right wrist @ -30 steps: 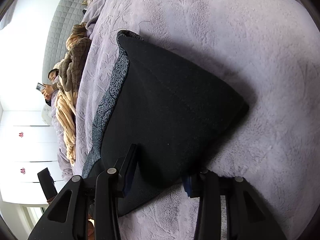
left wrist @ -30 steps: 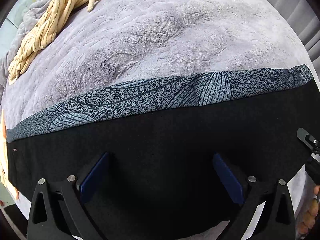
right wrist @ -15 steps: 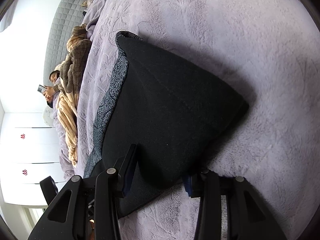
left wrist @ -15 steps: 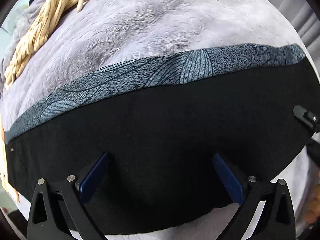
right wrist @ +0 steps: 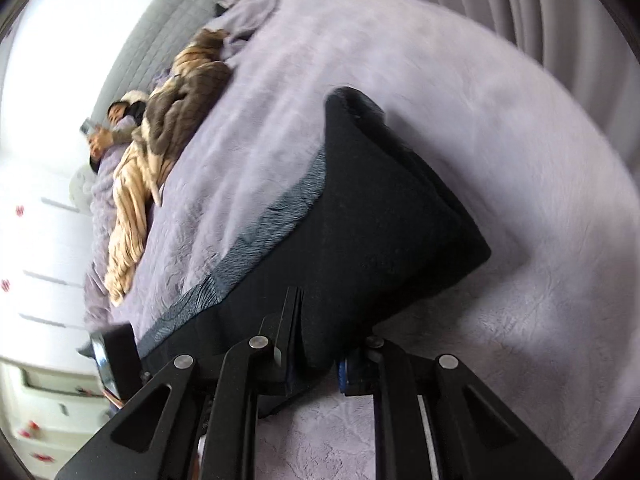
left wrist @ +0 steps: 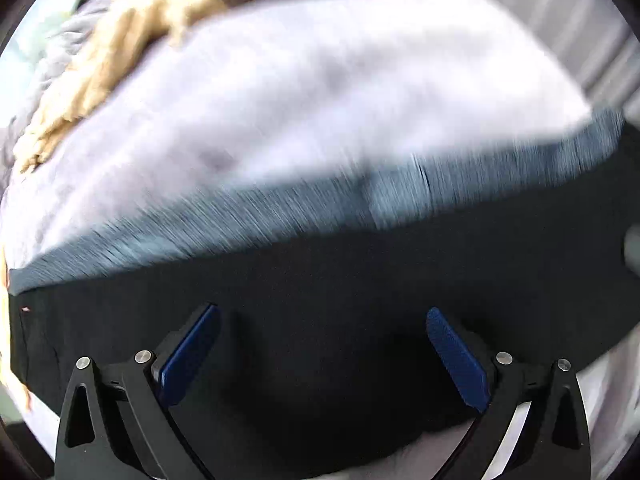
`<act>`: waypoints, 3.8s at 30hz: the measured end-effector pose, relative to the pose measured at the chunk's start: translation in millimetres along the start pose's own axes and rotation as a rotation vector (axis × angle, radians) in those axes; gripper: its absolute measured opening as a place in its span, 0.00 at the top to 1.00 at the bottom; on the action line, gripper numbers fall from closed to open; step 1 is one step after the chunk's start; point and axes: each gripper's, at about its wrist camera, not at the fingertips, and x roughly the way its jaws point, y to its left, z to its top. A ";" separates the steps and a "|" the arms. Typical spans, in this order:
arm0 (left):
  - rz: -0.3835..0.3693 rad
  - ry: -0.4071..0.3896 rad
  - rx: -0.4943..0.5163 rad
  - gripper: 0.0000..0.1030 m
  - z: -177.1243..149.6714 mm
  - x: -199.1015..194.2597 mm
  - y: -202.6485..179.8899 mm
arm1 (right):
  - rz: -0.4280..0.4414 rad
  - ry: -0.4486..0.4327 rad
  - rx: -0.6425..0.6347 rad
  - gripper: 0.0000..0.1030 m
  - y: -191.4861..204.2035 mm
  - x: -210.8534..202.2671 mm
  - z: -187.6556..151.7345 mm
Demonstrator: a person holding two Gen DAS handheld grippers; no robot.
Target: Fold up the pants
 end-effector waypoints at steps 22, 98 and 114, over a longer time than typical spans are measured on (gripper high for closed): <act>0.054 0.066 -0.174 0.00 -78.7 -36.6 266.2 | -0.223 0.036 -0.589 0.77 270.5 55.6 -143.6; -0.065 0.103 -0.124 0.16 -117.5 -48.5 282.8 | 0.014 0.389 -0.354 0.73 255.5 120.0 -163.5; -0.050 0.156 -0.235 0.16 -169.8 -57.8 356.8 | -0.342 0.370 -0.805 0.93 341.7 164.1 -232.3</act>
